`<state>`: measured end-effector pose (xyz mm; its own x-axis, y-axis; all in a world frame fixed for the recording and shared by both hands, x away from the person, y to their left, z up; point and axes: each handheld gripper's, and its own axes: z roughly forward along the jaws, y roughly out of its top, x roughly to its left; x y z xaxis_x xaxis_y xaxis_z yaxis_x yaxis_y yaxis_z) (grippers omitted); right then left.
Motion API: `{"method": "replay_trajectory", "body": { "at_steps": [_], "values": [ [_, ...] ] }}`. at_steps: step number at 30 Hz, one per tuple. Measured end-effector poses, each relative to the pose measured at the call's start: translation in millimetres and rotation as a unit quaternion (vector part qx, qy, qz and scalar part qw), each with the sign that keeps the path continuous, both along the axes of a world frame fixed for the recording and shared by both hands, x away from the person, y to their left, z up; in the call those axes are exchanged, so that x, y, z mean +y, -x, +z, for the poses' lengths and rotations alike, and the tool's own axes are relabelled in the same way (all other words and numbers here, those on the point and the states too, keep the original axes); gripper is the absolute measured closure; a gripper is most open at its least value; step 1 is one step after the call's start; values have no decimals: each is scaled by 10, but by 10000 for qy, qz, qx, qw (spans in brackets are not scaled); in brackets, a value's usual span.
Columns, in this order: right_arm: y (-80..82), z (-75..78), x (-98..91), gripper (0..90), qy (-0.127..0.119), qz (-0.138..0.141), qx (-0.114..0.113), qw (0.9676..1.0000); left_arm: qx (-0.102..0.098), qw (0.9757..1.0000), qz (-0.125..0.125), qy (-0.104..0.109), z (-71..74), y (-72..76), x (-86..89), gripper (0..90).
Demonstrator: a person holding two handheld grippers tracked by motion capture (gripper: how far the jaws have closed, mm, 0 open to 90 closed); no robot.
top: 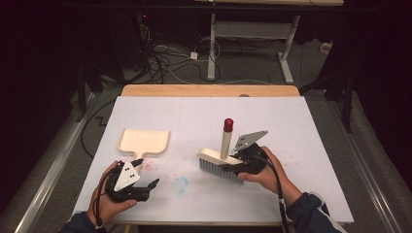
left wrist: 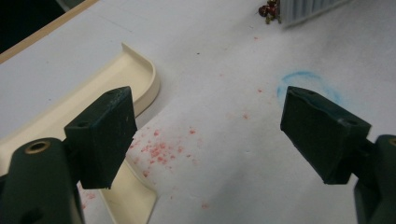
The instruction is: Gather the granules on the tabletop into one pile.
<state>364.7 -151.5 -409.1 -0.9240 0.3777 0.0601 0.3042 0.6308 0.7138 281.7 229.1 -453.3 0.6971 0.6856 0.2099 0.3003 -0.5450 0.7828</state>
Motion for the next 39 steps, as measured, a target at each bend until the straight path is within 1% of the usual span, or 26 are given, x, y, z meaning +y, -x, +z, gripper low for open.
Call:
{"method": "replay_trajectory", "body": {
  "at_steps": [3, 7, 8, 9, 11, 12, 13, 14, 15, 16, 17, 18, 19, 21, 24, 25, 27, 29, 30, 31, 33, 34, 35, 36, 37, 39],
  "values": [
    [156, 84, -84, 674, -60, 170, -182, 9997, -1, 10000, 9, -19, -1, -1, 1, 176],
    [394, 144, -272, 674, -6, 395, -315, 9987, -10, 10000, 4, -32, 2, 11, 9, 176],
    [497, 137, -394, 674, 141, 551, -463, 9973, -15, 10000, -6, -45, 2, 12, 10, 176],
    [497, 137, -394, 674, 141, 551, -463, 9973, -24, 10000, -19, -58, 3, 13, 11, 176],
    [563, 120, -528, 674, 278, 538, -518, 9968, -26, 10000, -28, -72, 5, 18, 5, 176],
    [585, 112, -688, 673, 230, 204, -549, 9980, -41, 9999, -36, -88, 6, 22, 0, 176],
    [585, 112, -688, 673, 230, 204, -549, 9980, -55, 9999, -38, -96, 9, 25, -3, 176],
    [580, 117, -837, 674, 116, -443, -693, 9965, -70, 9999, -46, -99, 12, 25, -5, 176],
    [578, 118, -890, 673, 71, -817, -814, 9933, -76, 9999, -43, -104, 12, 23, -7, 175],
    [578, 118, -890, 673, 71, -817, -814, 9933, -66, 9999, -34, -100, 11, 20, -9, 175],
    [572, 115, -926, 674, 98, -1218, -993, 9875, -59, 9999, -33, -97, 10, 14, -11, 176],
    [563, 102, -942, 674, 159, -1671, -1174, 9788, -54, 9999, -16, -91, 9, 9, -16, 176],
    [547, 79, -937, 674, 247, -2045, -1258, 9704, -53, 9999, -13, -94, 9, 6, -25, 176],
    [511, 5, -872, 674, 265, -2612, -1291, 9563, -79, 9999, -38, -144, 12, 7, -45, 176],
    [438, -169, -684, 674, 607, -3126, -1414, 9373, -91, 9999, -53, -103, 19, 17, -66, 176],
    [420, -226, -625, 675, 615, -3223, -1396, 9343, -93, 9999, -55, -104, 22, 17, -71, 176],
    [421, -247, -481, 674, 695, -3343, -1479, 9282, -117, 9999, -68, -47, 31, 21, -80, 176],
    [438, -257, -318, 674, 651, -3424, -1356, 9274, -119, 9999, -99, -28, 33, 32, -91, 176],
    [454, -266, -219, 673, 710, -3453, -1409, 9252, -136, 9998, -124, -50, 35, 38, -92, 176],
    [469, -264, -121, 673, 764, -3398, -1427, 9265, -138, 9998, -139, -49, 37, 42, -86, 176],
    [492, -261, 53, 673, 697, -3415, -1428, 9264, -142, 9998, -133, 25, 40, 40, -73, 176],
    [486, -266, 118, 673, 625, -3373, -1386, 9290, -145, 9998, -124, 67, 44, 40, -64, 176],
    [473, -278, 171, 673, 630, -3404, -1409, 9275, -158, 9997, -145, 109, 49, 41, -53, 176],
    [455, -287, 213, 673, 661, -3460, -1462, 9244, -175, 9997, -147, 125, 53, 41, -44, 176],
    [427, -290, 233, 673, 649, -3445, -1448, 9253, -176, 9996, -147, 132, 52, 38, -39, 176],
    [377, -275, 231, 674, 561, -3510, -1479, 9229, -163, 9996, -185, 102, 45, 28, -33, 176]
  ]
}}
